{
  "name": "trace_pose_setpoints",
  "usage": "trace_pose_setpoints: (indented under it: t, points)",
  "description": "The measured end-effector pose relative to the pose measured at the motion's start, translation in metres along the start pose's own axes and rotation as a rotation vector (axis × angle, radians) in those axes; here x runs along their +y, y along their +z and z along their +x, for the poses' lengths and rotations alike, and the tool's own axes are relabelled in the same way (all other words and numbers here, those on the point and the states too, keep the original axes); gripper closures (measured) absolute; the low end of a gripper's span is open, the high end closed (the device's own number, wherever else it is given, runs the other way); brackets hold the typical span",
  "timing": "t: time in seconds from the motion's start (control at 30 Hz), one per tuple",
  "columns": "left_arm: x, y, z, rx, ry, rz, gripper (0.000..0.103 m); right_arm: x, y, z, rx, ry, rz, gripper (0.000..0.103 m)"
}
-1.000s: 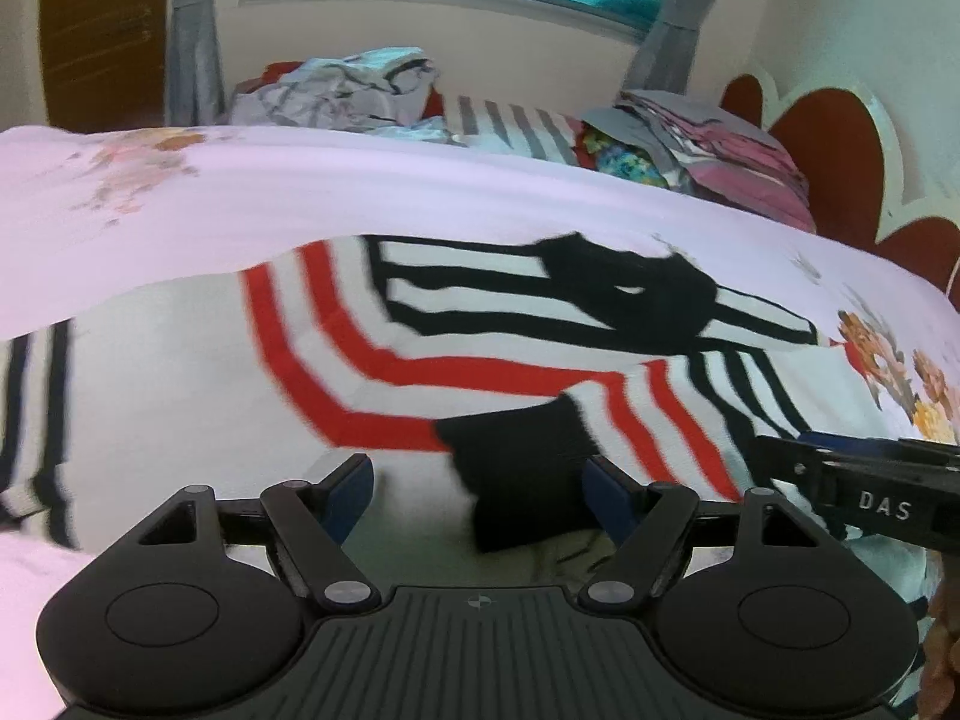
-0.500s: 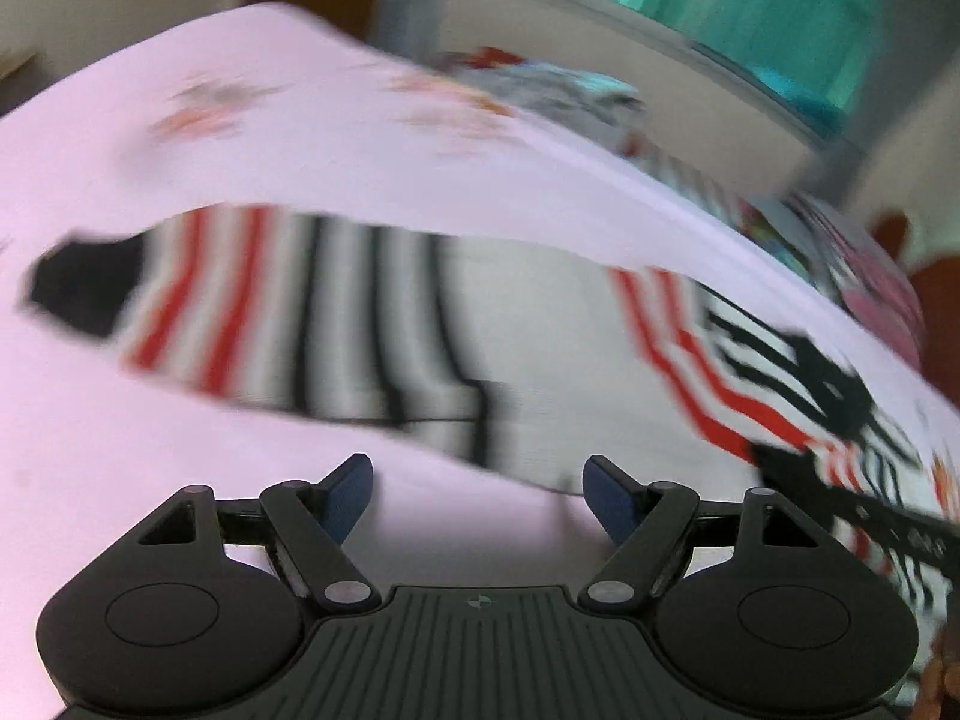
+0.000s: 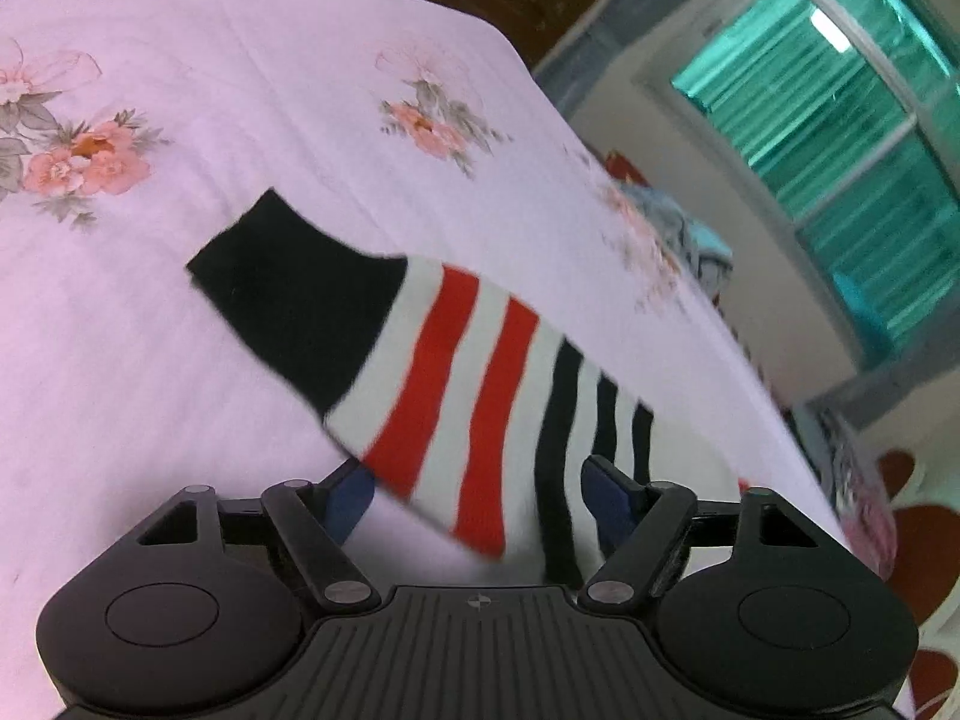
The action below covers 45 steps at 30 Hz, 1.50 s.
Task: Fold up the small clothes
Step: 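Grasp the black cuff of the other sleeve with the left gripper, then fold the held sleeve across the sweater body, then open the left gripper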
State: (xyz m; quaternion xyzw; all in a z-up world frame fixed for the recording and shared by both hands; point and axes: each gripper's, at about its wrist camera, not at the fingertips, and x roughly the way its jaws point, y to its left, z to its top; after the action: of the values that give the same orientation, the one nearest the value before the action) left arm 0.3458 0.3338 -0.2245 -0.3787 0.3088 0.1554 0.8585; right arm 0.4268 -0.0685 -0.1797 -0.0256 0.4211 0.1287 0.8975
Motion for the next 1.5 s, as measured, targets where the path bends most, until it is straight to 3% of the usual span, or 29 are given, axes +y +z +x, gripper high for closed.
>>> trace_pose_setpoints:
  t: [0.03, 0.1, 0.17, 0.4, 0.6, 0.73, 0.83, 0.93, 1.07, 1.13, 1.17, 1.2, 1.23, 1.33, 1.5]
  points:
    - [0.001, 0.002, 0.002, -0.009, 0.005, 0.000, 0.042, 0.000, -0.001, 0.002, 0.007, -0.002, 0.000, 0.055]
    - [0.003, 0.008, 0.010, -0.019, 0.021, -0.006, 0.076, 0.001, -0.002, 0.007, 0.016, -0.006, 0.002, 0.055]
    - [0.009, 0.010, 0.012, -0.028, 0.035, -0.021, 0.090, 0.002, -0.004, 0.011, 0.017, -0.014, -0.003, 0.055]
    - [-0.018, 0.012, 0.003, -0.084, -0.003, 0.061, 0.097, 0.002, -0.001, 0.006, -0.002, 0.003, 0.014, 0.054]
    - [-0.107, 0.001, -0.012, -0.091, -0.192, 0.288, 0.097, -0.015, 0.004, -0.013, -0.046, 0.019, 0.075, 0.054]
    - [-0.179, -0.032, -0.016, -0.018, -0.351, 0.433, 0.097, -0.035, 0.003, -0.028, -0.073, 0.003, 0.120, 0.054]
    - [-0.234, -0.075, -0.006, 0.083, -0.453, 0.565, 0.097, -0.056, -0.002, -0.042, -0.093, -0.024, 0.156, 0.054]
    - [-0.273, -0.122, 0.006, 0.190, -0.492, 0.701, 0.097, -0.080, -0.011, -0.055, -0.100, -0.062, 0.198, 0.053]
    - [-0.302, -0.174, 0.023, 0.299, -0.446, 0.871, 0.096, -0.107, -0.025, -0.067, -0.095, -0.094, 0.250, 0.052]
    - [-0.303, -0.182, 0.020, 0.323, -0.420, 0.891, 0.086, -0.118, -0.031, -0.073, -0.101, -0.098, 0.279, 0.047]
    - [-0.301, -0.182, 0.013, 0.321, -0.426, 0.896, 0.062, -0.122, -0.032, -0.074, -0.104, -0.097, 0.291, 0.046]
    - [-0.299, -0.183, 0.005, 0.306, -0.426, 0.903, 0.029, -0.125, -0.033, -0.075, -0.108, -0.091, 0.304, 0.044]
    - [-0.296, -0.180, -0.003, 0.272, -0.418, 0.911, 0.020, -0.126, -0.033, -0.075, -0.110, -0.080, 0.312, 0.041]
    - [-0.281, -0.169, -0.026, 0.211, -0.406, 0.939, 0.018, -0.119, -0.030, -0.075, -0.120, -0.048, 0.295, 0.040]
    - [-0.230, -0.132, -0.043, 0.122, -0.279, 0.879, 0.018, -0.075, -0.015, -0.063, -0.118, 0.035, 0.177, 0.030]
